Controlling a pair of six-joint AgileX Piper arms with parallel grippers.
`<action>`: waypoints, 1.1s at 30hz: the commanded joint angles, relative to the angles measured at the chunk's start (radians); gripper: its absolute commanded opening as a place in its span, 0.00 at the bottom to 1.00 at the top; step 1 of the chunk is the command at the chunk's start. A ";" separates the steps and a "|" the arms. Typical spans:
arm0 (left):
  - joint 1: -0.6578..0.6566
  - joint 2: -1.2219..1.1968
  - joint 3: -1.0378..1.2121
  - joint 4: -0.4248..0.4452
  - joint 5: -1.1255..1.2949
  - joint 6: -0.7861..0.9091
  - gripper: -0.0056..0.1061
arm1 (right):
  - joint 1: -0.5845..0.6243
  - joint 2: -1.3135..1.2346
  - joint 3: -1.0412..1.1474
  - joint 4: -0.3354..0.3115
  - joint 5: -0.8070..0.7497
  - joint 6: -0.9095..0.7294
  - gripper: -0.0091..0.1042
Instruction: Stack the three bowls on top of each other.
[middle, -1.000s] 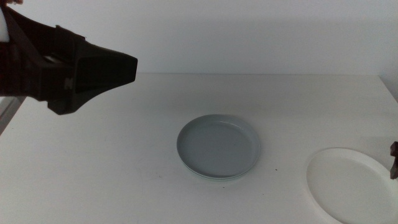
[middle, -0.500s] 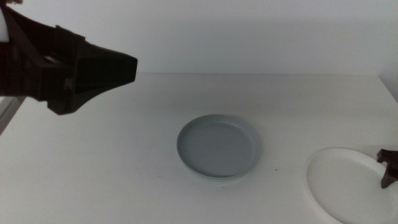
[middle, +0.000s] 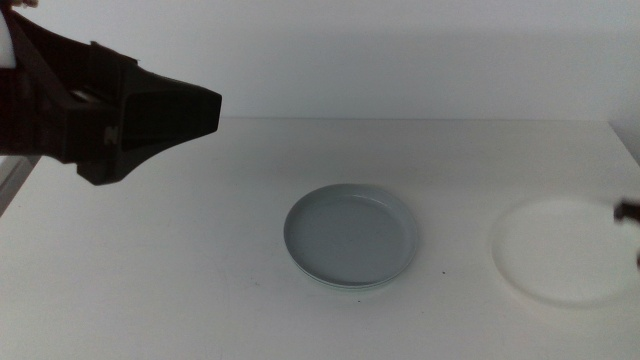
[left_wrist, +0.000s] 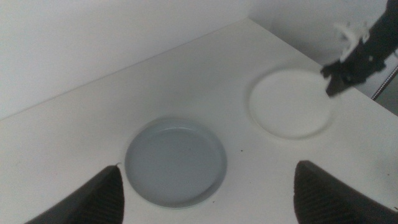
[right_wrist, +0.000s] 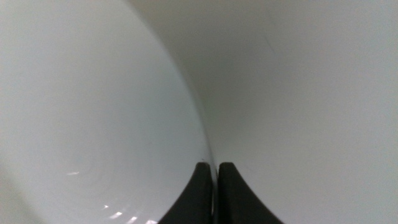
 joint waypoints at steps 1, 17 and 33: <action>0.000 -0.003 0.004 0.003 -0.012 0.001 0.89 | 0.043 -0.044 -0.065 0.036 0.025 0.003 0.07; 0.000 -0.003 0.004 0.013 -0.012 0.001 0.89 | 0.496 0.246 -0.514 0.207 0.073 0.014 0.07; 0.000 -0.003 0.004 0.013 -0.012 0.003 0.89 | 0.545 0.367 -0.531 0.248 0.065 -0.015 0.25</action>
